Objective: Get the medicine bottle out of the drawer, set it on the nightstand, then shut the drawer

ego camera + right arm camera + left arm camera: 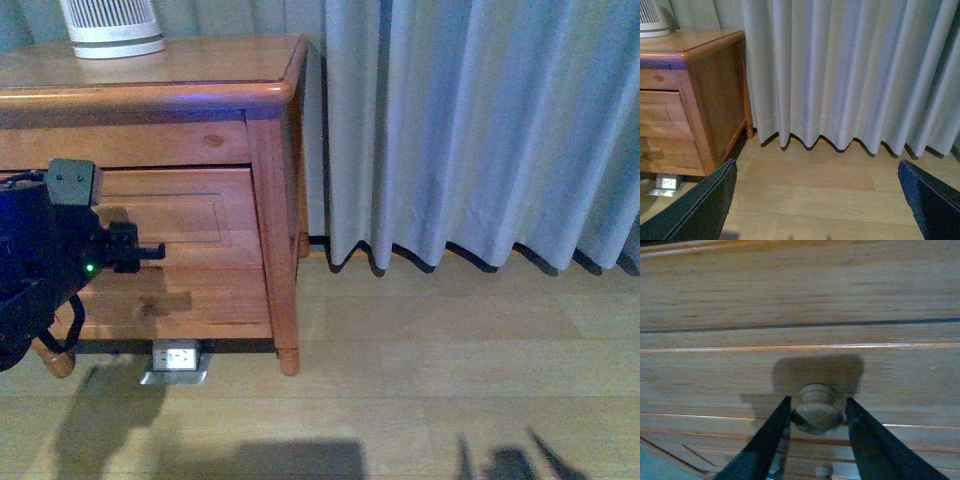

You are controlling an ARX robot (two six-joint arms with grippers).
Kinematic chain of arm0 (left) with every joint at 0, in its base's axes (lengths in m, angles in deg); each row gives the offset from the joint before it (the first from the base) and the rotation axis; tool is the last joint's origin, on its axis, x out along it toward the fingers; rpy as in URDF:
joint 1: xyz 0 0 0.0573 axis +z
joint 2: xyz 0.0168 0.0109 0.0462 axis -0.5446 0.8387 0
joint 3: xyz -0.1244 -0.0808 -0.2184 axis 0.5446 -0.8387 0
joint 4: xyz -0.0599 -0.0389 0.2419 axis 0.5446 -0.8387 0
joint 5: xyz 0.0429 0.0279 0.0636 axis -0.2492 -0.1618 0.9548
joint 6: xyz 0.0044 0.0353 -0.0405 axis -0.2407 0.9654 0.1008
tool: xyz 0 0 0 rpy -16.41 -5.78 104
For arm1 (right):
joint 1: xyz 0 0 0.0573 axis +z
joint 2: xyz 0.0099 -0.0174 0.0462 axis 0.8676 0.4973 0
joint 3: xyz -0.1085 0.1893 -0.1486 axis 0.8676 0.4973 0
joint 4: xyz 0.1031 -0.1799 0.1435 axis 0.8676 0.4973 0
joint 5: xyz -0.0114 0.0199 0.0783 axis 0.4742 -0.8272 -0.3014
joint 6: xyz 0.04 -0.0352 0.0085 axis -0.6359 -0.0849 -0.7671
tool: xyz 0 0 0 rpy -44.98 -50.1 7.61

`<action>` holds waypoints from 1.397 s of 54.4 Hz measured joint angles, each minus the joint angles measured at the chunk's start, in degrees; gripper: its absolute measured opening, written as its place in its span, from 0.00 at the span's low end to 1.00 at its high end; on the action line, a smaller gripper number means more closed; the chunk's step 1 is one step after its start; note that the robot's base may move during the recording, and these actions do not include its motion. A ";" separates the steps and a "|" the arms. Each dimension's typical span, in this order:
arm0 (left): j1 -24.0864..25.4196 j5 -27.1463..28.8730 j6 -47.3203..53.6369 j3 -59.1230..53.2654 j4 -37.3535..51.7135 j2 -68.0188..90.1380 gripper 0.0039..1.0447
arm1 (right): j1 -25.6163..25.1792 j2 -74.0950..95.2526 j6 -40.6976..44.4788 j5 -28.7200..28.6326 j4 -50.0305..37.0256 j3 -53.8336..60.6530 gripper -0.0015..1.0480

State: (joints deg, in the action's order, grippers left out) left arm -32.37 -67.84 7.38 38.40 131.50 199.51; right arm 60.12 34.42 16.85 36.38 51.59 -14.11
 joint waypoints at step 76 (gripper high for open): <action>-4.33 6.82 5.01 -48.57 12.02 -24.81 0.26 | 0.00 0.00 0.00 0.02 0.00 0.00 0.93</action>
State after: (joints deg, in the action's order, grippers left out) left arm -36.70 -61.03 12.38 -10.16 143.52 174.70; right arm 60.12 34.42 16.85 36.40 51.59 -14.11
